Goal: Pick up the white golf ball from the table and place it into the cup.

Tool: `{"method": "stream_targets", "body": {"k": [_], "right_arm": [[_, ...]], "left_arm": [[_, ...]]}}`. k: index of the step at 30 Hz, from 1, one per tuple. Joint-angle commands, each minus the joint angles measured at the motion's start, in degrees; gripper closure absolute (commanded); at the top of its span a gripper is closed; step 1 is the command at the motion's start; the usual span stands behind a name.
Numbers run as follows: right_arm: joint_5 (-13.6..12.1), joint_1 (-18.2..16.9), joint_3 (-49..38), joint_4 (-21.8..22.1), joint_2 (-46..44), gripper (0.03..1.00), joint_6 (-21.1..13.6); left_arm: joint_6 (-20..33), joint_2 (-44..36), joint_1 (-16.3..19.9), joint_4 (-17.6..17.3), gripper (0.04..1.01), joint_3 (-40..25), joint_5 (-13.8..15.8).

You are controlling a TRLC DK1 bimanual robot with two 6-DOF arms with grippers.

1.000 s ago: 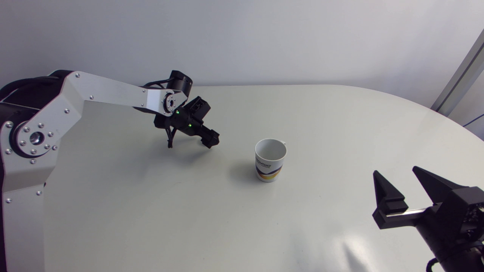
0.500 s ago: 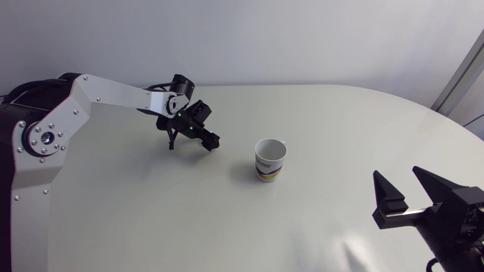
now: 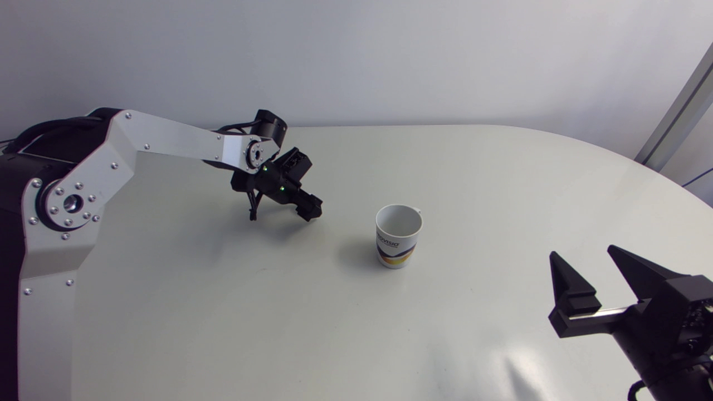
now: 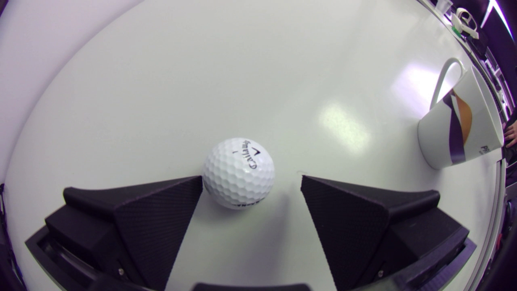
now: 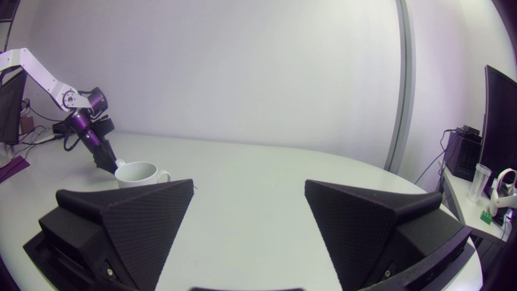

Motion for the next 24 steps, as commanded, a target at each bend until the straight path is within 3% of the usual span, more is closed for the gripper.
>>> {"method": "stream_targets", "body": {"k": [1,16,18,24], "right_arm": [[-0.13,0.53,-2.02,-1.74,0.65,0.067,1.27],[-0.13,0.79,-2.02,-1.74,1.00,0.067,1.27],[-0.13,0.88,-2.02,-1.74,1.00,0.067,1.27],[-0.13,0.88,-2.02,-1.74,1.09,0.067,1.27]], "left_arm": [[-0.72,2.00,-0.07,-0.66,0.223,2.18,-0.12],[-0.36,2.97,-0.33,-0.83,0.225,2.89,-0.12],[-0.45,2.97,-0.33,-0.83,0.279,2.97,-0.12],[-0.45,3.41,-0.51,-0.74,0.280,3.33,-0.12]]}}
